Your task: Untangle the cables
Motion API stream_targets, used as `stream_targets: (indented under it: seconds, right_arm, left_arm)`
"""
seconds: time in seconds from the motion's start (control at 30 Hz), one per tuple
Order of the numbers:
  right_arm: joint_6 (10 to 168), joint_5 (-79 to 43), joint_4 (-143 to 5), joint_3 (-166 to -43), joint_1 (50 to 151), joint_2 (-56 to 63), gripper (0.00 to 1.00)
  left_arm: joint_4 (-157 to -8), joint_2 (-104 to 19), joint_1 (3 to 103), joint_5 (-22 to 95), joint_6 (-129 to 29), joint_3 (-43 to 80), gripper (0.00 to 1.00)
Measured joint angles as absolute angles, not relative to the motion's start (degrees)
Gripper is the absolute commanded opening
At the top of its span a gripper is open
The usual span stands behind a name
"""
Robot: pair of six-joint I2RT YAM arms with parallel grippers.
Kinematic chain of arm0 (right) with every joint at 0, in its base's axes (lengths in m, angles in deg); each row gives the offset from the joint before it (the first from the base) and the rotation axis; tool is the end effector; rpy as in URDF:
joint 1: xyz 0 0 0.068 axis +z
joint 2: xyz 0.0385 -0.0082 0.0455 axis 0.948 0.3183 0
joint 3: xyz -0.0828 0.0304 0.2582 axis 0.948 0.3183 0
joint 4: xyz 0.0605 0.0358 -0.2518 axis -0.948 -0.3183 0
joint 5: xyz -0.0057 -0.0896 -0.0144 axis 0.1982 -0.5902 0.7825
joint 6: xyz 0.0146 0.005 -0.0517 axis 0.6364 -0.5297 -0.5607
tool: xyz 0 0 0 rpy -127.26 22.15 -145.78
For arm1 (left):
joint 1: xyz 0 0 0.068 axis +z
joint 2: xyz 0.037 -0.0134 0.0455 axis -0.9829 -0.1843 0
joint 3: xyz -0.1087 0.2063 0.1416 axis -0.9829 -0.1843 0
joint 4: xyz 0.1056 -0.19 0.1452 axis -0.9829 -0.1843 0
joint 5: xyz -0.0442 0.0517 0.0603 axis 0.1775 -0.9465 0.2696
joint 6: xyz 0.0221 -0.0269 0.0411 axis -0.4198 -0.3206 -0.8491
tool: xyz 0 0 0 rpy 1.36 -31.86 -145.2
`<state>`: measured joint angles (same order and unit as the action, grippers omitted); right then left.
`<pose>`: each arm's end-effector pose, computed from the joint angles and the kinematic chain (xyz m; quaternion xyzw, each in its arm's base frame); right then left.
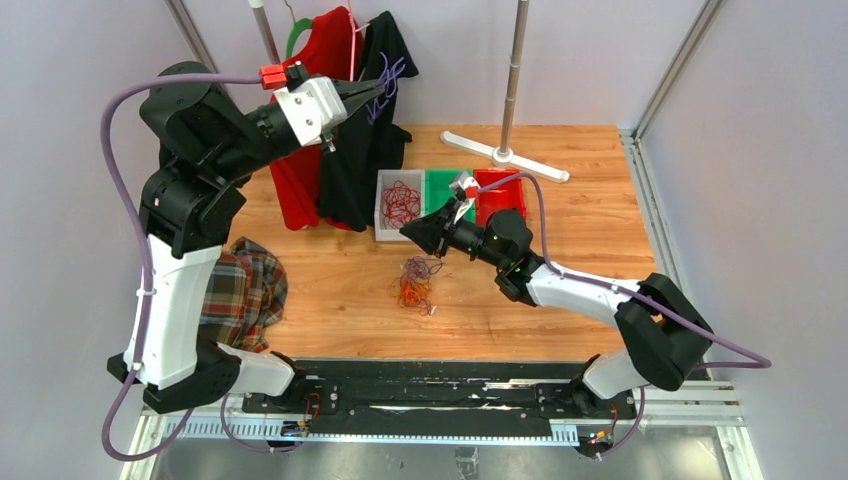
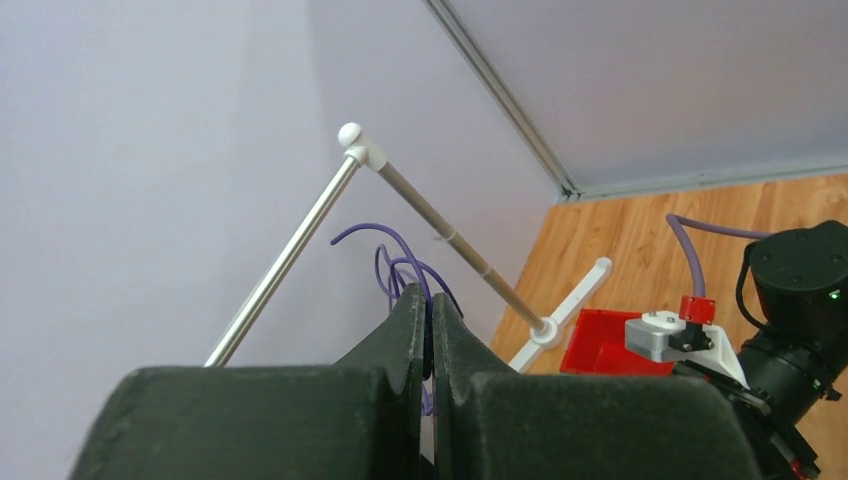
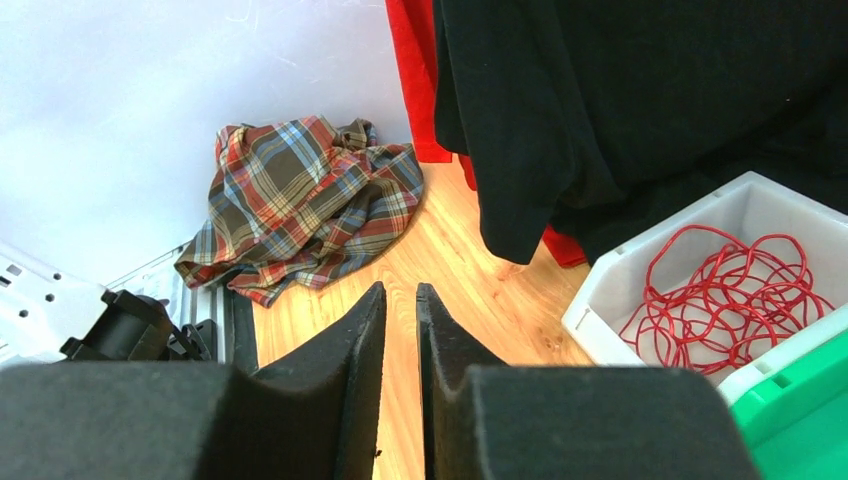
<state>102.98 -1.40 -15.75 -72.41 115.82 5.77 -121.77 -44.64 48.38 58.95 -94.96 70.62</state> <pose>0.2189 0.2345 0.2854 -0.2852 0.5666 0.5227 0.5696 0.1497 -0.1113 0.6096 0.5030 0.4166 -0.1551 0.7412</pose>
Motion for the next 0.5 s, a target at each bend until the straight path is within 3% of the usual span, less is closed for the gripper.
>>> stream_targets:
  seconds: [0.2,0.5]
  right_arm:
    - [102.11,-2.93,-18.62,-72.5,115.82,5.07,0.49]
    - [101.54,-12.33,-27.97,-72.61,113.42,0.89,0.48]
  left_arm:
    - [-117.62,-44.59,48.38,56.81,-93.83,70.16,0.0]
    - [-114.49,-43.96,48.38,56.96,-90.81,67.14,0.0]
